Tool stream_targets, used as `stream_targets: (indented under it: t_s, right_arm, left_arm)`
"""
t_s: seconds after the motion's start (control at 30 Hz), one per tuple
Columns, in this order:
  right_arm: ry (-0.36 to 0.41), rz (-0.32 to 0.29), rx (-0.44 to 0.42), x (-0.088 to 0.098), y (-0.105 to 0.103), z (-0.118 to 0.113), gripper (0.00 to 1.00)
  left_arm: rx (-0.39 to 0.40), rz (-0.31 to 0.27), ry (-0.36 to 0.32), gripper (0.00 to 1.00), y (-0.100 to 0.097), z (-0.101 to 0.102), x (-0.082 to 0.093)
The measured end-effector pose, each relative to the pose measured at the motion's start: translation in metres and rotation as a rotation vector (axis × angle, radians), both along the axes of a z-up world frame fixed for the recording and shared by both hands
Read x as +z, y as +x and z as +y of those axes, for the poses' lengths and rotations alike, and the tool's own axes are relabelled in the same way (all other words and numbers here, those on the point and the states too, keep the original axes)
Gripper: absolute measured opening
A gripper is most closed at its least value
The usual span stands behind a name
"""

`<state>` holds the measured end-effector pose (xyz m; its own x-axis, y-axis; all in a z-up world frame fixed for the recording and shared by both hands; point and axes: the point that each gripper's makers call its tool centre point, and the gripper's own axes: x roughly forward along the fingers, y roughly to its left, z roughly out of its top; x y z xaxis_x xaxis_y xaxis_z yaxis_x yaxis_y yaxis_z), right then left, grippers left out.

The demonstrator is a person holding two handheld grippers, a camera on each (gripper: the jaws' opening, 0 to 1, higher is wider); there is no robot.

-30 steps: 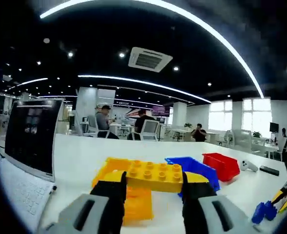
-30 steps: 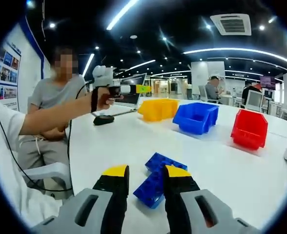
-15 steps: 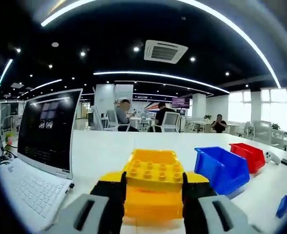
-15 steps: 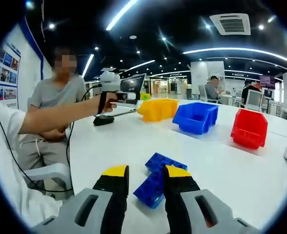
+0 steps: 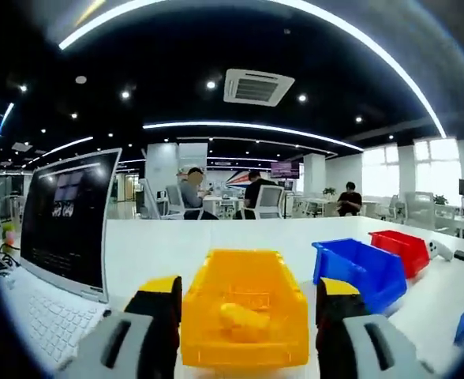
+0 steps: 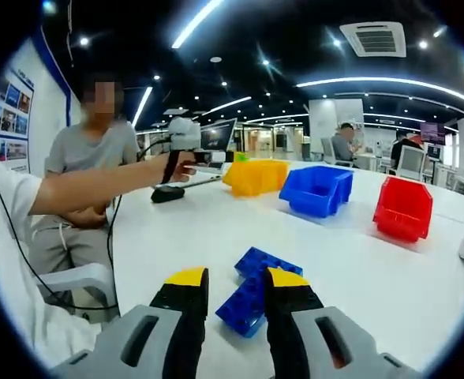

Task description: Take apart the toy blocks one by one and place each separated block into its matching bin, sorting the blocks by their type until all the connected pieces are disassembled and separated into the correct bins

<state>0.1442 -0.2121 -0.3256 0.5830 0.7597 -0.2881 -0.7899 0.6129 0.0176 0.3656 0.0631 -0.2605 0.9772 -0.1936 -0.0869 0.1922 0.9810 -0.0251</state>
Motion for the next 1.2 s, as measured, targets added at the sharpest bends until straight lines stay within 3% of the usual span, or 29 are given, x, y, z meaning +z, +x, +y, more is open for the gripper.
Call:
stream_targets:
  t_s: [0.27,0.47,0.57,0.77,0.87,0.97,1.2]
  right_arm:
    - [-0.001,-0.001,0.0,0.0,-0.002,0.001,0.29]
    - [0.001,0.001,0.0,0.0,-0.005,0.001,0.29]
    - [0.003,0.0,0.001,0.0,-0.006,0.001,0.29]
    - [0.004,0.003,0.001,0.0,-0.005,0.0,0.29]
    - [0.007,0.005,0.001,0.0,-0.003,0.0,0.29]
    - [0.007,0.006,0.001,0.0,-0.003,-0.001,0.3]
    - [0.014,0.008,0.002,0.0,-0.001,-0.003,0.32]
  left_arm:
    - [-0.089,-0.05,0.026,0.75,-0.017,-0.025,0.02]
    - [-0.183,-0.068,0.046,0.73,-0.037,-0.056,0.022]
    - [-0.251,-0.08,0.06,0.73,-0.049,-0.077,0.026]
    - [-0.516,-0.115,0.085,0.74,-0.077,-0.136,0.029]
    - [-0.635,-0.108,0.101,0.74,-0.092,-0.161,0.024]
    - [-0.718,-0.099,0.163,0.76,-0.103,-0.178,0.013]
    - [-0.916,-0.005,0.196,0.76,-0.137,-0.211,-0.023]
